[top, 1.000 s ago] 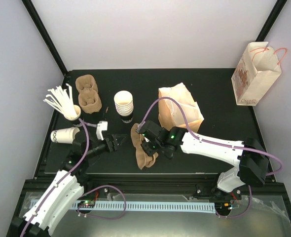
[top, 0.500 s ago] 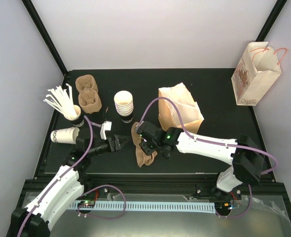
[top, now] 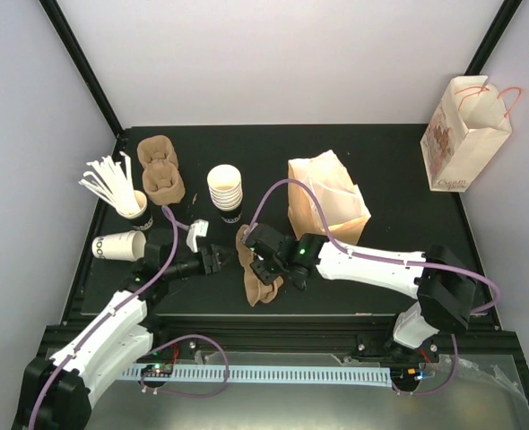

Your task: Pack the takeout coffee

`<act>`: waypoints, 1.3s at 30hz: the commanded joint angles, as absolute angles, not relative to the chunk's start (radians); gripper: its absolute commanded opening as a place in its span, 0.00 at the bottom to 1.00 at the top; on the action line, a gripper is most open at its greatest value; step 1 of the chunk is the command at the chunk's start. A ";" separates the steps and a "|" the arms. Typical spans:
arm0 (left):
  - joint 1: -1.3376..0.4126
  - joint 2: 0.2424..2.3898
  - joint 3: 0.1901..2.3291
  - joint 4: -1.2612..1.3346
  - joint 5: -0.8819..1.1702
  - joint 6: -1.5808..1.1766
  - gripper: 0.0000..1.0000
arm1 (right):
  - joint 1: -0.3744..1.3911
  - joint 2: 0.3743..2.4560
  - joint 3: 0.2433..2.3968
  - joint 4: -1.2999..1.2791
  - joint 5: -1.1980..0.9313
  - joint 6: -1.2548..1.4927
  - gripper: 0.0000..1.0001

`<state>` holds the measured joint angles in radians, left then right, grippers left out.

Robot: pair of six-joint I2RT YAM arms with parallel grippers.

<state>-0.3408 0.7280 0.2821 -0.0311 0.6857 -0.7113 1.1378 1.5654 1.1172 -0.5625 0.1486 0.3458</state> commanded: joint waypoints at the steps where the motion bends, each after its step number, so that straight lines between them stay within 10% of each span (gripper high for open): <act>1: -0.352 0.754 0.341 -0.028 0.702 -0.684 0.53 | 1.151 1.583 1.146 -0.544 0.174 0.342 0.10; 18: -0.441 0.943 0.403 0.025 0.675 -0.686 0.56 | 1.190 1.615 1.173 -0.551 0.194 0.319 0.11; 39: -0.445 1.017 0.436 0.011 0.667 -0.660 0.17 | 1.194 1.648 1.182 -0.583 0.221 0.348 0.11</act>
<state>-0.4393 1.0149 0.4019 0.0090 0.6662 -0.6891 1.1893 1.6234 1.1458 -0.5674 0.1772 0.3206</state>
